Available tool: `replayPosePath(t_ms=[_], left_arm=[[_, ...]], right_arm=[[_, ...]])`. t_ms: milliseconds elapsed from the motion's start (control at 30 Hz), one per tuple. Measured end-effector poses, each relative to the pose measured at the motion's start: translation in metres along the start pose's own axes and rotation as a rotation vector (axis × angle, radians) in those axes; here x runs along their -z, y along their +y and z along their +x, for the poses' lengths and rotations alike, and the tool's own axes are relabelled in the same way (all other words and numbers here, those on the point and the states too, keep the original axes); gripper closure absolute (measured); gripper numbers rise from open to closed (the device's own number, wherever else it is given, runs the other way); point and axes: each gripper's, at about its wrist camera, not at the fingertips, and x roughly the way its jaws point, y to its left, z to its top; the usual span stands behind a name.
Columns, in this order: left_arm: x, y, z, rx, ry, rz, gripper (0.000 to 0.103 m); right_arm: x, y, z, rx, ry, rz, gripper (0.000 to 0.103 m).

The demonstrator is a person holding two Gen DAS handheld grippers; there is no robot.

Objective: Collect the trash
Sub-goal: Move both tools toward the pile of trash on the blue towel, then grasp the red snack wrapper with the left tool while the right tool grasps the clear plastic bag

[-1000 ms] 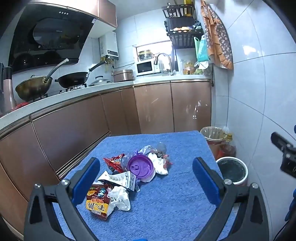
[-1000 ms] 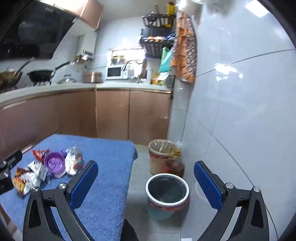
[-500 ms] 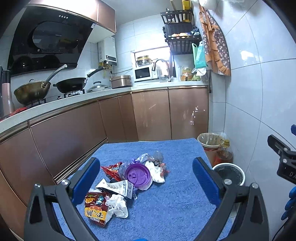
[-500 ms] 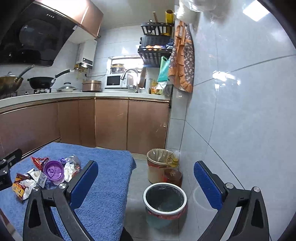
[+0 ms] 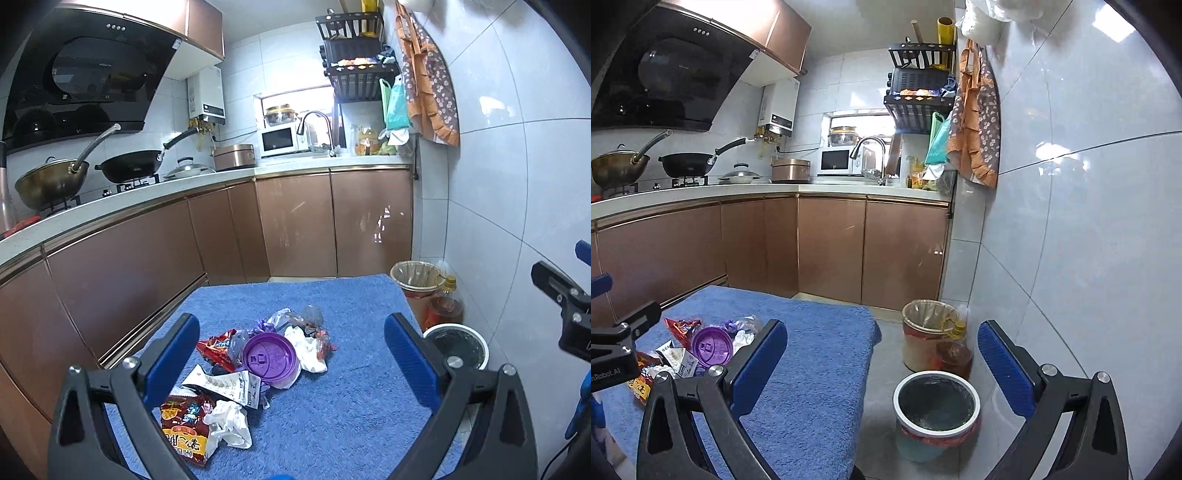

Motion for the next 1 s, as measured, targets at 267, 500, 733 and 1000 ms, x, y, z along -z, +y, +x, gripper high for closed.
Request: replayPosePath(t_ms=[267, 500, 733, 1000], left_arm=[[0.003, 0.001, 0.02, 0.04, 0.027, 0.013, 0.002], [0.004, 0.004, 0.042, 0.063, 0.053, 0.001, 0.002], [0.023, 0.014, 0.061, 0.056, 0.084, -0.015, 0.002], [0.062, 0.044, 0.08, 0.051, 0.168, -0.037, 0.002]], right_arm=[[0.003, 0.009, 0.015, -0.001, -0.014, -0.006, 0.0], [-0.001, 0.016, 0.039, -0.033, 0.018, -0.023, 0.0], [0.0, 0.022, 0.078, -0.114, 0.103, -0.017, 0.0], [0.027, 0.044, 0.127, -0.239, 0.249, -0.042, 0.0]])
